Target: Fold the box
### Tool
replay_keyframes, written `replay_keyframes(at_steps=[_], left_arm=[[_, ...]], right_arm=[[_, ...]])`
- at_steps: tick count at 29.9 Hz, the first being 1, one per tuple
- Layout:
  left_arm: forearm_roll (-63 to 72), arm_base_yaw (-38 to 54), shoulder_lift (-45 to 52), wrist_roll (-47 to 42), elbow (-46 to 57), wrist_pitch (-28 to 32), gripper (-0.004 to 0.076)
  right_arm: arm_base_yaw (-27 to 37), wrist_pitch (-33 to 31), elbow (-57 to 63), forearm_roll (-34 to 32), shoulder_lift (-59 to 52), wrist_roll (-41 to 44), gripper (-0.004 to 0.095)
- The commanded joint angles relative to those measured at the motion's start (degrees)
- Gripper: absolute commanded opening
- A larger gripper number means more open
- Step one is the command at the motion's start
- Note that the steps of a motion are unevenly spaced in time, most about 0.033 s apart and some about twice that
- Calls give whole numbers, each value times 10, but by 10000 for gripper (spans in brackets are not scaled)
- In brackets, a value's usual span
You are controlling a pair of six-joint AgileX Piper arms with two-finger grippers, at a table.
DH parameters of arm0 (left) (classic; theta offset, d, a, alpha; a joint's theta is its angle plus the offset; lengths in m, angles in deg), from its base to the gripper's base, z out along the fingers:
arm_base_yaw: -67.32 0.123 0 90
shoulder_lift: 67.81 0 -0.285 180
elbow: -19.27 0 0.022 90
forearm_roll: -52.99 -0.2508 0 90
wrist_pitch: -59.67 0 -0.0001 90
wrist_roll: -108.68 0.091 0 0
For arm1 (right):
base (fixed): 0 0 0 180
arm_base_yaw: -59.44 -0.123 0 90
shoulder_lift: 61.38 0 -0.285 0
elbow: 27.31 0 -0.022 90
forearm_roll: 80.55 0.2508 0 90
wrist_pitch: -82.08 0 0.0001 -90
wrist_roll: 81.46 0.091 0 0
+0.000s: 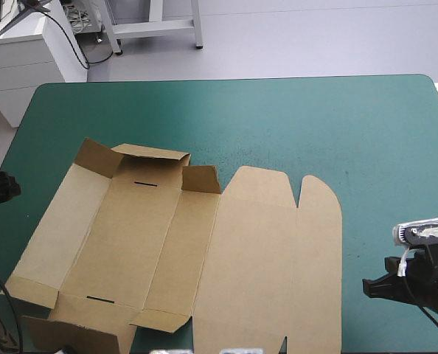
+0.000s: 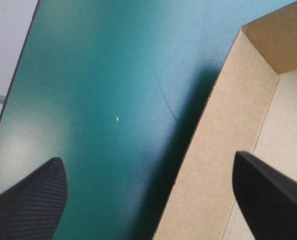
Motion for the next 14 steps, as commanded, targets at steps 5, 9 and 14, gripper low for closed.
replay_keyframes(at_steps=[5,9,14], left_arm=[[25,1,15,76,3,-21,662],[26,1,4,107,49,-39,662],[26,1,-19,112,92,-39,662]], right_arm=[[4,21,-13,7,2,-13,-19],[4,21,-13,7,2,-15,-19],[4,16,-13,7,2,-15,-19]])
